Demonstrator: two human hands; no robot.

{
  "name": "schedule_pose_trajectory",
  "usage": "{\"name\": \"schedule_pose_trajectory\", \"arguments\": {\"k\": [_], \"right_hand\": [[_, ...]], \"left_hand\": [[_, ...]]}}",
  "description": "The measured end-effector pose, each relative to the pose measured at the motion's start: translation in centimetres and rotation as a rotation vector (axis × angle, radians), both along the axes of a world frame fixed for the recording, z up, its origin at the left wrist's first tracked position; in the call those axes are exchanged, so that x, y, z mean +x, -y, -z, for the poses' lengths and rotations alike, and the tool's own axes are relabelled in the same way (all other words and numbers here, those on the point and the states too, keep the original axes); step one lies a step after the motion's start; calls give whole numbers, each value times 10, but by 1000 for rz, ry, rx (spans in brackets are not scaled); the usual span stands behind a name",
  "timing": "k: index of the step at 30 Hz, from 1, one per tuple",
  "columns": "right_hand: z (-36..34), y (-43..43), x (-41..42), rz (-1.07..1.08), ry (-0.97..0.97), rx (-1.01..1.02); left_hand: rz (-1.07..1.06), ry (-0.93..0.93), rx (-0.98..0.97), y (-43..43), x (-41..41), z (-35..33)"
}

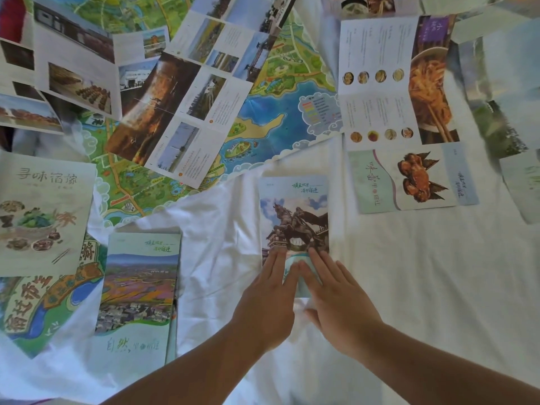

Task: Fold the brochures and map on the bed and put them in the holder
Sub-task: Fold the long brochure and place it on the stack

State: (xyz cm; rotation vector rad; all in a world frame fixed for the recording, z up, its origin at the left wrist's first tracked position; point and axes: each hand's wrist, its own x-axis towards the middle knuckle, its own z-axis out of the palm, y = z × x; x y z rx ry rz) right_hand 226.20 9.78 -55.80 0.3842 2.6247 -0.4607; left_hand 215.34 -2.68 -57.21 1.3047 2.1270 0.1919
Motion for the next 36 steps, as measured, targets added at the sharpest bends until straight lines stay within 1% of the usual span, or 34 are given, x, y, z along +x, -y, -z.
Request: {"name": "schedule_pose_trajectory", "arguments": {"k": [3, 5, 7, 9, 10, 12, 13, 15, 17, 21, 23, 27, 30, 32, 34, 36], "right_hand": [[-1, 4, 12, 10, 69, -100], [-4, 0, 7, 107, 2, -148], [-11, -8, -5, 288, -68, -194], [-17, -17, -18, 526, -83, -252], [-19, -22, -25, 644, -63, -318], [-22, -26, -37, 860, -88, -481], [-23, -27, -41, 937, -104, -539], [-25, -27, -47, 1008, -78, -575], [-28, -27, -50, 1040, -49, -566], [-39, -20, -53, 1074, -31, -584], [-45, -11, -55, 1067, -10, -572], [-59, 16, -64, 1015, -40, -573], [-68, 47, -78, 947, 0, -615], [-72, 74, -90, 881, 30, -674], [-76, 101, -103, 831, 23, -773], [-75, 127, -115, 744, 5, -812]], "left_hand": [[-2, 36, 14, 1, -2, -4], [-11, 49, 27, 0, -6, -9], [-117, 81, 69, -4, -12, -15], [-313, 86, 103, -11, -19, -20], [-422, 98, 91, -16, -24, -21], [-597, 170, 50, -27, -32, -24], [-635, 204, 35, -31, -36, -24], [-646, 230, -2, -35, -41, -26], [-654, 233, -34, -32, -45, -28], [-778, 274, -26, -18, -54, -37], [-769, 258, -17, -7, -56, -42], [-762, 218, -17, 28, -62, -53], [-752, 165, -34, 66, -72, -66], [-754, 112, -59, 96, -81, -73], [-783, 78, -105, 125, -92, -79], [-821, 50, -149, 151, -103, -81]]}}
